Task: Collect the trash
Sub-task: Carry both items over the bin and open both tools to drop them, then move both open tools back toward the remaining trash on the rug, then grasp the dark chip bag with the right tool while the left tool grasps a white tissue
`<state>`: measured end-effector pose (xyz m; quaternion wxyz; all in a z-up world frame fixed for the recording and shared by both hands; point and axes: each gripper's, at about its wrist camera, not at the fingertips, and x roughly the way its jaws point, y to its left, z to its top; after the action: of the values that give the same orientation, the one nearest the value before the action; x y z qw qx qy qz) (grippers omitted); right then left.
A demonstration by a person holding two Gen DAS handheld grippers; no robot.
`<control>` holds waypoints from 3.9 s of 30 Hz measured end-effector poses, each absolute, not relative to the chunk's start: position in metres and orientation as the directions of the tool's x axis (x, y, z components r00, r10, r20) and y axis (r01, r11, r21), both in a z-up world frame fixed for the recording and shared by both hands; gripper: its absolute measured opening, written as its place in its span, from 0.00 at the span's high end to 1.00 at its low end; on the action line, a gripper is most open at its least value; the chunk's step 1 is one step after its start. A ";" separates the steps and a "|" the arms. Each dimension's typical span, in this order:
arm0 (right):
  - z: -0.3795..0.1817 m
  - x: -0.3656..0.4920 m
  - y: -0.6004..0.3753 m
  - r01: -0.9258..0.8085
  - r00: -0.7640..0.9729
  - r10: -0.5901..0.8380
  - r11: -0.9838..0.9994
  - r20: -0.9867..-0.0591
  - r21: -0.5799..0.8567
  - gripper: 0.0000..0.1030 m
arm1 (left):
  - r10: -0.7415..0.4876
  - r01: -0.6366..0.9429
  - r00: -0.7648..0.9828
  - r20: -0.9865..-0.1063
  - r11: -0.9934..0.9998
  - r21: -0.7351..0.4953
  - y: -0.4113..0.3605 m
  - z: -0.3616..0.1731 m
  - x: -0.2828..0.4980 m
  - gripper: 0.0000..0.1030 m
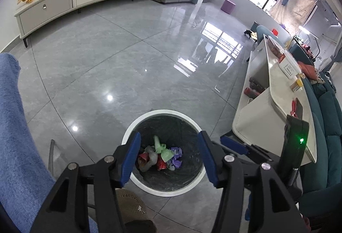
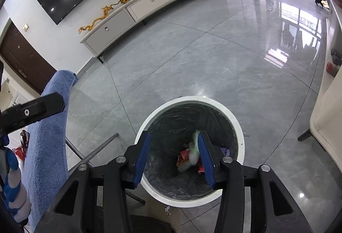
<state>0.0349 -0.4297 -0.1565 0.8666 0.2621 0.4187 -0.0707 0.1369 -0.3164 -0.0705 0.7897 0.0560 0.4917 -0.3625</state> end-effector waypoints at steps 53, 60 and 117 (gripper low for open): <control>0.109 0.013 -0.247 -0.171 0.865 0.235 0.969 -0.443 0.179 0.35 | 0.054 -0.065 0.939 -0.341 0.998 -0.022 0.078 0.174 0.048 0.45; 0.170 0.011 -0.202 -0.308 0.870 0.326 0.945 -0.369 0.110 0.35 | 0.160 -0.176 0.951 -0.263 0.984 -0.037 0.154 0.237 0.025 0.45; -0.084 0.234 0.068 -0.477 0.422 0.434 0.853 -0.796 0.213 0.49 | -0.177 0.055 0.653 -0.737 0.981 -0.186 0.239 -0.087 0.151 0.50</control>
<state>0.2335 0.0681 -0.0836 0.8428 -0.0228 0.4649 0.2702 0.1507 0.2389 -0.0874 0.9061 -0.0737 0.4116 -0.0639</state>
